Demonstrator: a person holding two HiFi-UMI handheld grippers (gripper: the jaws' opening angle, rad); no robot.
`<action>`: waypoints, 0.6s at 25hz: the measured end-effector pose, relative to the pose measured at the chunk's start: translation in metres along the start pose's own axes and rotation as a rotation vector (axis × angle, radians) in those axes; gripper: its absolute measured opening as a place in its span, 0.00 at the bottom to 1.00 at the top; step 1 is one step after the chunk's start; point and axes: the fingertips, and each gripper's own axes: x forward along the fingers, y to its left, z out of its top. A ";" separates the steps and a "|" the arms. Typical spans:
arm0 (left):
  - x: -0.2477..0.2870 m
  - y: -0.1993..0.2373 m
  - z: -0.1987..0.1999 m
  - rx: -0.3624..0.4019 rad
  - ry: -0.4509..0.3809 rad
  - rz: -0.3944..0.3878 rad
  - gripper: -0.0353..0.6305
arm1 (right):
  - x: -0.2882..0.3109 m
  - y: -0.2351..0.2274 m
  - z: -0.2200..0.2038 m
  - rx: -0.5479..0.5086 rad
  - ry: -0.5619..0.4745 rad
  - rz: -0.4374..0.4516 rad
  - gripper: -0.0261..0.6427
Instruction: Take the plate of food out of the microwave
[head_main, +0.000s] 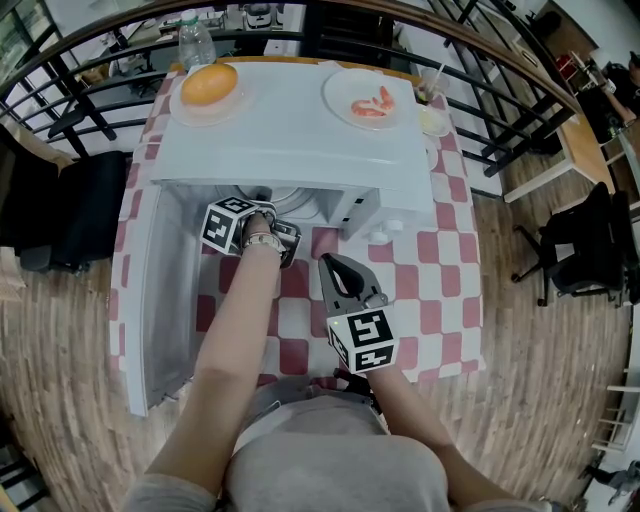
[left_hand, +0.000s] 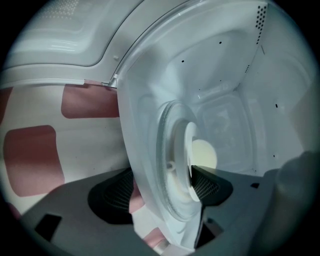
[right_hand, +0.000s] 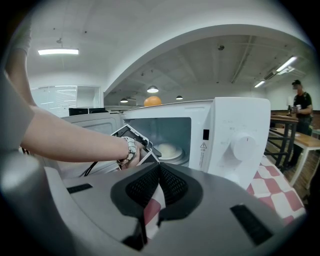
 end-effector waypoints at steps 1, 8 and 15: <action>0.000 0.000 0.000 0.003 0.002 -0.001 0.60 | -0.001 0.001 -0.001 -0.002 0.001 0.000 0.07; -0.005 0.002 -0.003 0.004 0.020 -0.012 0.56 | -0.001 0.003 0.003 -0.012 0.001 -0.006 0.07; -0.010 0.002 -0.005 0.011 0.037 -0.020 0.51 | 0.000 0.007 0.006 -0.043 0.005 -0.007 0.07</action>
